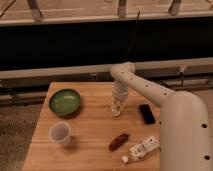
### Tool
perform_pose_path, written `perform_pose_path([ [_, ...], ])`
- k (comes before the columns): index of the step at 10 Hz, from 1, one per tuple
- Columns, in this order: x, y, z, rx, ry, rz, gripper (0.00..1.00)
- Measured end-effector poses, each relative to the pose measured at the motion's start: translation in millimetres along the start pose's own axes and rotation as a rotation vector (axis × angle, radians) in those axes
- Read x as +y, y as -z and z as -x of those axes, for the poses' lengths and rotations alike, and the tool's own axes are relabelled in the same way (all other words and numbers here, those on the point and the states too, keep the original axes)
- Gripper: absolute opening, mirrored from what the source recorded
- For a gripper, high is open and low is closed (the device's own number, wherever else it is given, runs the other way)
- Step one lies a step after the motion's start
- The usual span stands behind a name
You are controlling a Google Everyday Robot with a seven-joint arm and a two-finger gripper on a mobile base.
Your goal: Wipe the white sponge on the table
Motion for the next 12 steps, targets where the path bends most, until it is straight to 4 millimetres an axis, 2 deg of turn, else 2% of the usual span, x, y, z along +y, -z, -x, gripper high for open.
perform_pose_path([
  [3,-30.5,1.0,-0.3,0.004,0.037,0.003,0.00],
  [7,-75.9,-7.8,19.4,-0.014,0.157,0.020,0.00],
  [8,-80.6,-8.6,24.1,-0.016,0.179,0.019,0.00],
  [10,-95.4,-7.3,46.4,-0.023,0.262,0.014,0.00],
  [12,-95.0,-5.0,61.8,-0.030,0.309,0.020,0.00],
])
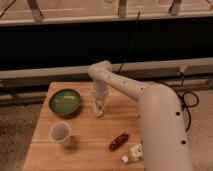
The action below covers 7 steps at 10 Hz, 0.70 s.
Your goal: Wipe the white sponge on the table
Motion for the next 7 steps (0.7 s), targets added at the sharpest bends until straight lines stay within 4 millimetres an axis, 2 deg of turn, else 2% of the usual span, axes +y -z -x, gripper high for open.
perform_pose_path([
  [3,12.5,-7.3,38.7,-0.036,0.055,0.027,0.00],
  [4,20.0,-8.6,44.4,-0.044,0.057,0.036,0.00],
  [5,35.9,-9.1,50.5,-0.054,0.051,0.052,0.00],
  [7,56.6,-8.3,54.1,-0.059,0.031,0.070,0.00],
])
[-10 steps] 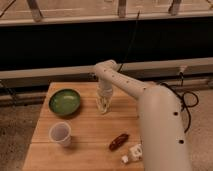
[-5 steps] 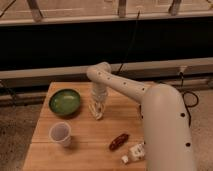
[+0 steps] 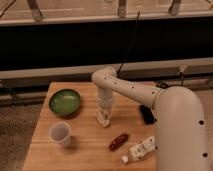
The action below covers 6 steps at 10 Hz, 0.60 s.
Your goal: Wipe the white sponge on the table
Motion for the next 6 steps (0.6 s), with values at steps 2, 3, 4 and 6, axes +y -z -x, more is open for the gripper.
perform_pose_path([
  [2,18.6,0.2,-0.6,-0.002,-0.033,0.019,0.00],
  [3,26.3,0.5,-2.5,-0.002,-0.048,0.026,0.00],
  [4,38.8,0.4,-6.6,-0.002,-0.075,0.037,0.00],
  [6,58.2,0.8,-18.0,-0.002,-0.122,0.053,0.00],
])
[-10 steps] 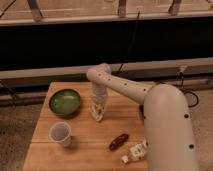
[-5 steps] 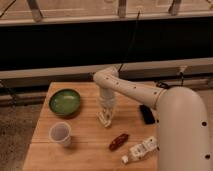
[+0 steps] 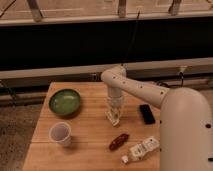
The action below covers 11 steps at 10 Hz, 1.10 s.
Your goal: Wipe the white sponge on the table
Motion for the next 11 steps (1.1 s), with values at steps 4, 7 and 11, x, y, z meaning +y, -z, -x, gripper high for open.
perform_pose_path([
  [4,25.0,-0.1,-39.8,-0.006,-0.089,0.021,0.00],
  [7,17.7,3.4,-66.2,-0.004,-0.111,0.031,0.00],
  [11,-21.8,12.1,-74.4,0.013,-0.062,0.016,0.00],
])
